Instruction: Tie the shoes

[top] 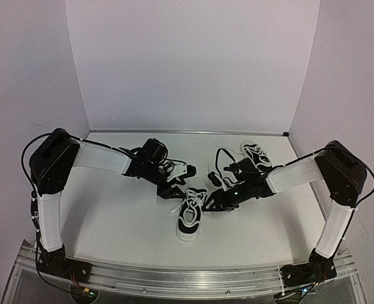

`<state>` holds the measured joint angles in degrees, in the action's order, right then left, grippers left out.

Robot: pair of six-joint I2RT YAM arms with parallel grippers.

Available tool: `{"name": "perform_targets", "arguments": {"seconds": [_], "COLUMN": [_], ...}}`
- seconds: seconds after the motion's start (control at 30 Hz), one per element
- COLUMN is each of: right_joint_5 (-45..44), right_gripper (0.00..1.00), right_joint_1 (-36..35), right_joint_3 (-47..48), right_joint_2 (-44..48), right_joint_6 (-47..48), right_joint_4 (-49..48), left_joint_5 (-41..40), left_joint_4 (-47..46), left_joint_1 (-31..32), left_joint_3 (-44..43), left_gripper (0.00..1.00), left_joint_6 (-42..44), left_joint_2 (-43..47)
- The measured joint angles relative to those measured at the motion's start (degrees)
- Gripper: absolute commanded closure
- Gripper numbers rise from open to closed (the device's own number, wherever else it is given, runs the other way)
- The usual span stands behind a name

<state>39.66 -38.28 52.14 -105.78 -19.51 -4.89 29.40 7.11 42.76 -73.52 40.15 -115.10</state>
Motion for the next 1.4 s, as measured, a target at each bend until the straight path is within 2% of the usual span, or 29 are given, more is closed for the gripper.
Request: {"name": "perform_targets", "arguments": {"seconds": [0.43, 0.73, 0.83, 1.4], "right_joint_5": [-0.04, 0.02, 0.03, -0.36], "right_gripper": [0.49, 0.4, 0.4, 0.44], "right_joint_1": [0.08, 0.37, 0.37, 0.32], "right_joint_3": [0.0, -0.06, -0.36, -1.38], "right_joint_2": [0.05, 1.1, 2.08, 2.79], "right_joint_6": [0.65, 1.4, 1.54, 6.47], "right_joint_4": [0.32, 1.09, 1.07, 0.98], "left_joint_5": [1.92, -1.18, -1.93, -6.19], "left_joint_4": [4.03, 7.03, 7.48, 7.5], "left_joint_1": [2.08, 2.47, 2.47, 2.62], "left_joint_3": [-3.31, -7.9, -7.9, -5.48], "left_gripper": [0.49, 0.79, 0.85, 0.91], "left_joint_6": [9.52, 10.73, 10.42, 7.29], "left_joint_2": [-0.56, -3.91, -3.92, -1.62]}}
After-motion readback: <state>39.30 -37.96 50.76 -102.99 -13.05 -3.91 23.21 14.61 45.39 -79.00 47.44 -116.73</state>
